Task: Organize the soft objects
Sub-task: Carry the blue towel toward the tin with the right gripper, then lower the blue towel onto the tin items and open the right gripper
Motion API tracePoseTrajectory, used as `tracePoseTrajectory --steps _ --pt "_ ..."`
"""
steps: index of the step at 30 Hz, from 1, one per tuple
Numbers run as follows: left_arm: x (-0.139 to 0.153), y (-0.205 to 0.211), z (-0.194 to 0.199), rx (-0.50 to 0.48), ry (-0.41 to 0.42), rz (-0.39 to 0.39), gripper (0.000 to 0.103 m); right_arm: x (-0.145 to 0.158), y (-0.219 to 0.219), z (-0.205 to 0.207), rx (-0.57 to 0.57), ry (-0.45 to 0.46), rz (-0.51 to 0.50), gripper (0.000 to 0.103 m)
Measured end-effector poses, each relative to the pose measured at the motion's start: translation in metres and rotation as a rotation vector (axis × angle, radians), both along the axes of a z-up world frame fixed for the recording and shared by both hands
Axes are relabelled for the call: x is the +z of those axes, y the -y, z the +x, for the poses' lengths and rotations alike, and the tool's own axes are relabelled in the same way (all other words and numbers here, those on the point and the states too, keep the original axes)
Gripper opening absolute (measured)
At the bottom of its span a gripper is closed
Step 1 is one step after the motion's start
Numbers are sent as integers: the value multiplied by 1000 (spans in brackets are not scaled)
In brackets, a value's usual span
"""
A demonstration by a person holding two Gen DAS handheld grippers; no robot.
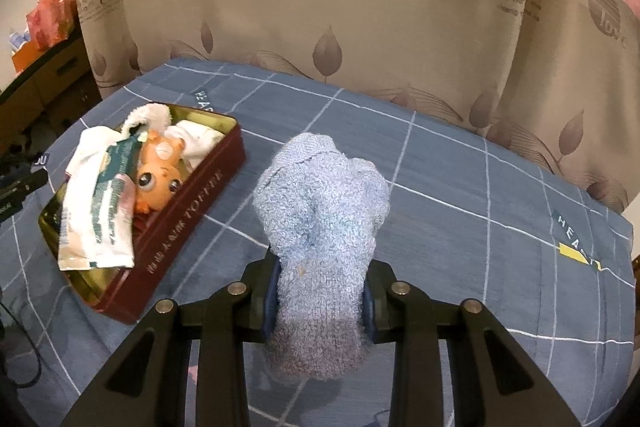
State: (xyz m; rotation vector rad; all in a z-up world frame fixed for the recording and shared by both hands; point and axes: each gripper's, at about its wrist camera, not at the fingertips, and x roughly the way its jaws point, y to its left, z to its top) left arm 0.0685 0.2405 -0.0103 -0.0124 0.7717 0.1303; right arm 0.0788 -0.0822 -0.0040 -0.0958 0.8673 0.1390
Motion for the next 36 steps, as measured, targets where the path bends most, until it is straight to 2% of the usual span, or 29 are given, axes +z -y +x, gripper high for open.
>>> tracePoseTrajectory --steps 22,26,36 --pt "1 -12 1 42 -1 -28 58 17 -51 11 89 21 39 29" --pt "2 -13 0 56 7 -9 58 19 -62 13 113 18 47 29" --pt "3 -16 0 71 11 -14 58 26 -111 30 203 10 88 29"
